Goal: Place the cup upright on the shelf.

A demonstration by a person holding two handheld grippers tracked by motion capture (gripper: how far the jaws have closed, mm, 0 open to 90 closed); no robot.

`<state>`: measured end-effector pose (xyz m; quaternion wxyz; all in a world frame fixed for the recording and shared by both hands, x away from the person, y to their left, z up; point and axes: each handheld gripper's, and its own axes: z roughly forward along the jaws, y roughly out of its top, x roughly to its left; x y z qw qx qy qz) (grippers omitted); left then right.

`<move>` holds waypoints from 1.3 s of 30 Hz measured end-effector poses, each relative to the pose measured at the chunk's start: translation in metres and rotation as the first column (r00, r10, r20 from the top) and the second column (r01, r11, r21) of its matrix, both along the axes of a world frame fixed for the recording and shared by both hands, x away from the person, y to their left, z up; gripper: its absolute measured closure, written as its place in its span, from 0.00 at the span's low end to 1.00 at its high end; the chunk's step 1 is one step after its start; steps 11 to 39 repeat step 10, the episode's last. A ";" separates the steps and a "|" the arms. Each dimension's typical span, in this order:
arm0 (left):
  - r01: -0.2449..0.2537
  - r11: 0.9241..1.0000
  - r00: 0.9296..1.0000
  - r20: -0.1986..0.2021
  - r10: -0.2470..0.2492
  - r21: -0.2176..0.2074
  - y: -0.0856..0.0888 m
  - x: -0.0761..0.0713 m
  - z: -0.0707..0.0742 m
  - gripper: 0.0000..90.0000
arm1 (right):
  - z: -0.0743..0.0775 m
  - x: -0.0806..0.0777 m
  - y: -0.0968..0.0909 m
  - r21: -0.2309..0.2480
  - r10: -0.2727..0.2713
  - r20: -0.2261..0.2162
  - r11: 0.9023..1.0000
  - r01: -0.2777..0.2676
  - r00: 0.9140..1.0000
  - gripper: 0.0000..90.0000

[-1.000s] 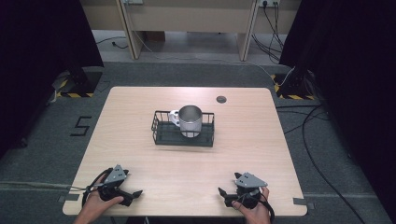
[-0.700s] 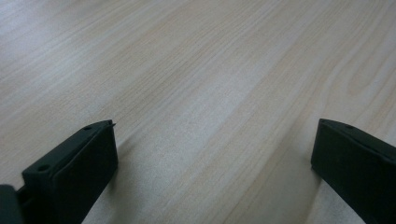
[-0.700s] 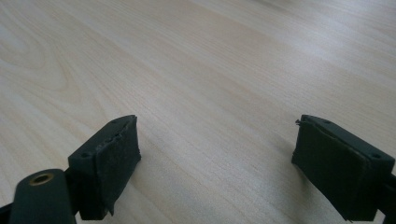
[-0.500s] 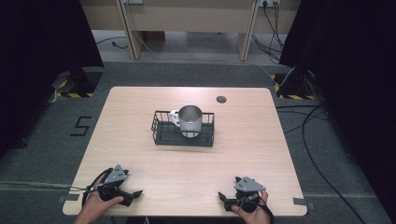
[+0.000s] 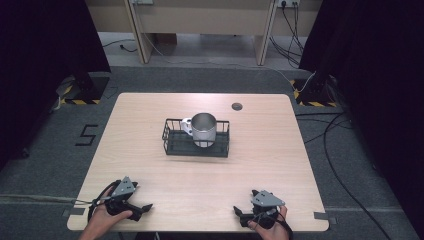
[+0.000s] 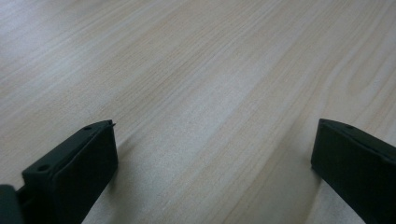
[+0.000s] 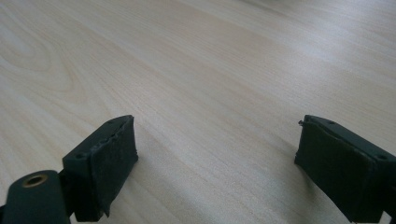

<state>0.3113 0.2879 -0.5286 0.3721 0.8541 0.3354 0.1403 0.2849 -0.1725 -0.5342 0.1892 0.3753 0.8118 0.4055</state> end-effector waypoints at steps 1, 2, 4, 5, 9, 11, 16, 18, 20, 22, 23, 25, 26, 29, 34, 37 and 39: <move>0.000 1.000 1.000 0.000 0.000 0.000 0.000 0.000 0.000 0.00 | 0.000 0.000 0.000 0.000 0.000 0.000 1.000 0.000 1.000 0.14; 0.000 1.000 1.000 0.000 0.000 0.000 0.000 0.000 0.000 0.00 | 0.000 0.000 0.000 0.000 0.000 0.000 1.000 0.000 1.000 0.14; 0.000 1.000 1.000 0.000 0.000 0.000 0.000 0.000 0.000 0.00 | 0.000 0.000 0.000 0.000 0.000 0.000 1.000 0.000 1.000 0.14; 0.000 1.000 1.000 0.000 0.000 0.000 0.000 0.000 0.000 0.00 | 0.000 0.000 0.000 0.000 -0.001 -0.001 1.000 0.001 1.000 0.14; -0.001 1.000 1.000 0.000 0.001 0.000 0.000 0.000 0.000 0.00 | 0.000 0.000 0.000 -0.001 0.000 -0.002 1.000 0.000 1.000 0.14; -0.001 1.000 1.000 0.000 0.001 0.000 0.000 0.000 0.000 0.00 | 0.000 0.000 0.000 -0.001 0.001 -0.002 1.000 -0.001 1.000 0.14; -0.001 1.000 1.000 0.000 0.001 0.000 0.000 0.000 0.000 0.00 | 0.000 0.000 0.000 -0.001 0.001 -0.002 1.000 -0.001 1.000 0.14; -0.001 1.000 1.000 0.000 0.001 0.000 0.000 0.000 0.000 0.00 | 0.000 0.000 0.000 -0.001 0.001 -0.002 1.000 -0.001 1.000 0.14; -0.001 1.000 1.000 0.000 0.001 0.000 0.000 0.000 0.000 0.00 | 0.000 0.000 0.000 -0.001 0.001 -0.002 1.000 -0.001 1.000 0.14; -0.001 1.000 1.000 0.000 0.001 0.000 0.000 0.000 0.000 0.00 | 0.000 0.000 0.000 -0.001 0.001 -0.002 1.000 -0.001 1.000 0.14; -0.001 1.000 1.000 0.000 0.001 0.000 0.000 0.000 0.000 0.00 | 0.000 0.000 0.000 -0.001 0.001 -0.002 1.000 -0.001 1.000 0.14; -0.001 1.000 1.000 0.000 0.001 0.000 0.000 0.000 0.000 0.00 | 0.000 0.000 0.000 -0.001 0.001 -0.002 1.000 -0.001 1.000 0.14; -0.001 1.000 1.000 0.000 0.001 0.000 0.000 0.000 0.000 0.00 | 0.000 0.000 0.000 -0.001 0.001 -0.002 1.000 -0.001 1.000 0.14; -0.001 1.000 1.000 0.000 0.001 0.000 0.000 0.000 0.000 0.00 | 0.000 0.000 0.000 -0.001 0.001 -0.002 1.000 -0.001 1.000 0.14; -0.001 1.000 1.000 0.000 0.001 0.000 0.000 0.000 0.000 0.00 | 0.000 0.000 0.000 -0.001 0.001 -0.002 1.000 -0.001 1.000 0.14; -0.001 1.000 1.000 0.000 0.001 0.000 0.000 0.000 0.000 0.00 | 0.000 0.000 0.000 -0.001 0.001 -0.002 1.000 -0.001 1.000 0.14; -0.001 1.000 1.000 0.000 0.001 0.000 0.000 0.000 0.000 0.00 | 0.000 0.000 0.000 -0.001 0.001 -0.002 1.000 -0.001 1.000 0.14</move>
